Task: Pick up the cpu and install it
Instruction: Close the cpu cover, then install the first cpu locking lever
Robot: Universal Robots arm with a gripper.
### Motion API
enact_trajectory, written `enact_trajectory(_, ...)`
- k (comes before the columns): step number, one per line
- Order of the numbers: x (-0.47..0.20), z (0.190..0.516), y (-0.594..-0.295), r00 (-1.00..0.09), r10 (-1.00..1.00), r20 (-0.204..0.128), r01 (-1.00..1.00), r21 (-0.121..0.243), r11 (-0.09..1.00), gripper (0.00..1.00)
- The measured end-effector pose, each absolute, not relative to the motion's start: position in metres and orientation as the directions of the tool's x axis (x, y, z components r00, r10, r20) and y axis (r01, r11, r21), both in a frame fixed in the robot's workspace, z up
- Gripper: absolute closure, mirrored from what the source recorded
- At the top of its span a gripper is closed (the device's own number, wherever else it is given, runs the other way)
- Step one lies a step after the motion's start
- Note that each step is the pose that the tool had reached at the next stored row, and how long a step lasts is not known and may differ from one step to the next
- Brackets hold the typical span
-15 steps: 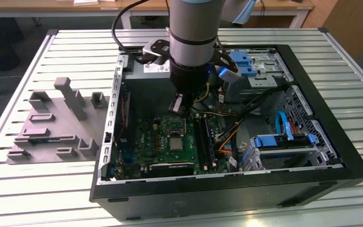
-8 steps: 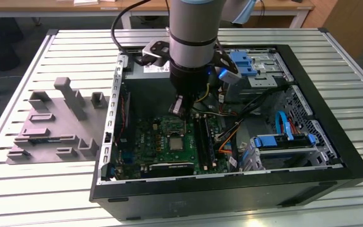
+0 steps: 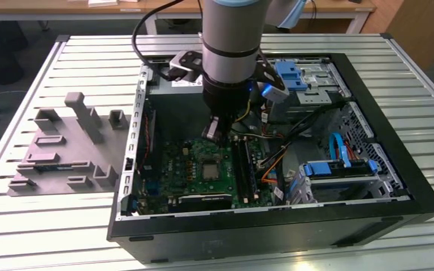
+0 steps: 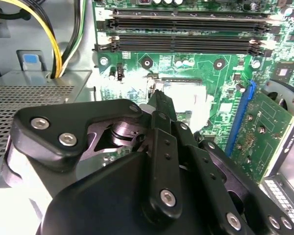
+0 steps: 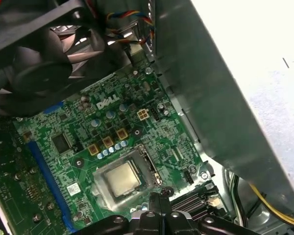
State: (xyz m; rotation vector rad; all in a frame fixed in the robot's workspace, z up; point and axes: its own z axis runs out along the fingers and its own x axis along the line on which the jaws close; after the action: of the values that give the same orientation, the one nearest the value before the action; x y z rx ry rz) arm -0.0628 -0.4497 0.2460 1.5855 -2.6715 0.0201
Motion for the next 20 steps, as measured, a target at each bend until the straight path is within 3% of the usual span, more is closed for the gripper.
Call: enact_trajectory(20, -0.0647, 0.2459, -0.4597, -0.468, -0.882, 0.047, -0.883, 0.001, 0.469, 0.89)
